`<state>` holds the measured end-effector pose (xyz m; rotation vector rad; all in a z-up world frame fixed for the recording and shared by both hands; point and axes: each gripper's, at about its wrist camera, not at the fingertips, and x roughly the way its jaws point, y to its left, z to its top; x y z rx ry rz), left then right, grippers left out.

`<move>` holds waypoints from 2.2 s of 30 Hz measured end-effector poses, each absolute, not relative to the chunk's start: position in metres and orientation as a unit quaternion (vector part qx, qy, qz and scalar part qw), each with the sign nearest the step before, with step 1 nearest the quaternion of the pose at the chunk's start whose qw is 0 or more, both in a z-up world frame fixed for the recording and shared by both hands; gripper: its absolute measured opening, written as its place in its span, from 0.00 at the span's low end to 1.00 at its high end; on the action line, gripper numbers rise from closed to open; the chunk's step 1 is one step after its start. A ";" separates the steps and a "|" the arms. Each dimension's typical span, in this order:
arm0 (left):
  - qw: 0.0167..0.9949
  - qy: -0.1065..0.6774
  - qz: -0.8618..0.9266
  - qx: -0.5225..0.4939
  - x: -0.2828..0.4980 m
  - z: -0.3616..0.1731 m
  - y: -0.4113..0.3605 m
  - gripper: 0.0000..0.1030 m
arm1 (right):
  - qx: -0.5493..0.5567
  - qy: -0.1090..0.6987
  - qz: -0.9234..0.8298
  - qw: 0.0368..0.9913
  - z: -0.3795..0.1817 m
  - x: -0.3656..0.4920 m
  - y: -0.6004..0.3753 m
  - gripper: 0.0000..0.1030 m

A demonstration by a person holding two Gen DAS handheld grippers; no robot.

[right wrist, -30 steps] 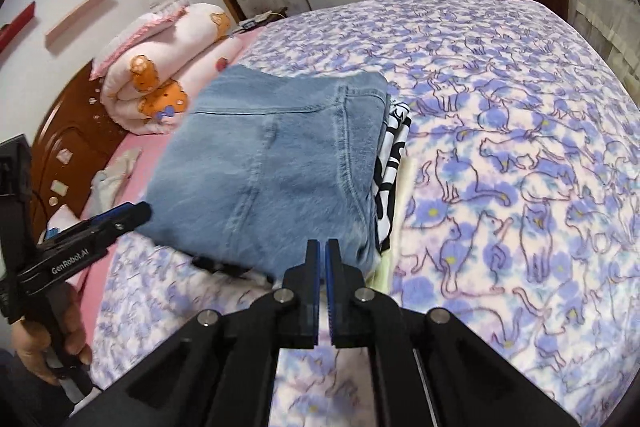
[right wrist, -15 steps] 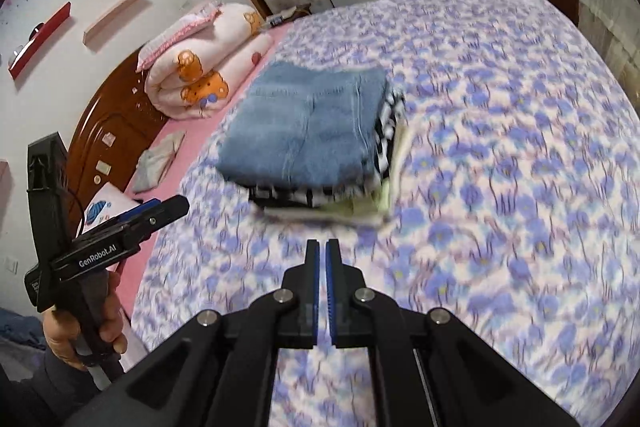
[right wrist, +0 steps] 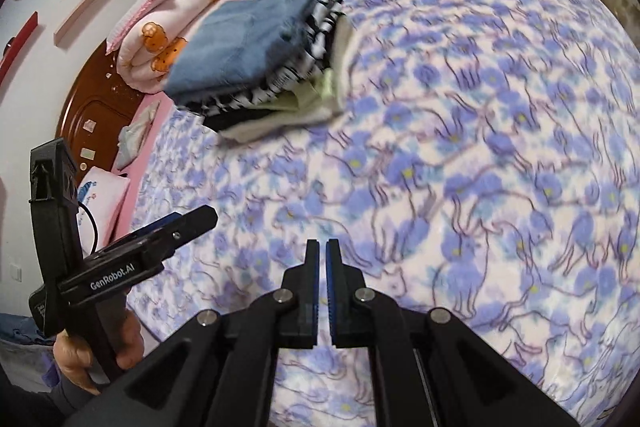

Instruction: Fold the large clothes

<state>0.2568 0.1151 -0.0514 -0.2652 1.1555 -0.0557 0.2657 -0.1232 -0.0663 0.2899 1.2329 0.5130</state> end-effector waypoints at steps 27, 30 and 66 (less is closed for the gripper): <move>0.886 0.461 -0.013 -0.045 0.104 -0.055 0.032 0.99 | 0.134 0.473 0.155 0.857 -0.079 0.127 -0.186 0.47; 0.890 0.454 -0.009 -0.042 0.090 -0.047 0.029 0.99 | 0.138 0.455 0.146 0.868 -0.069 0.104 -0.190 0.47; 0.895 0.445 0.000 -0.036 0.024 -0.032 0.032 0.99 | 0.124 0.428 0.107 0.889 -0.049 0.022 -0.188 0.47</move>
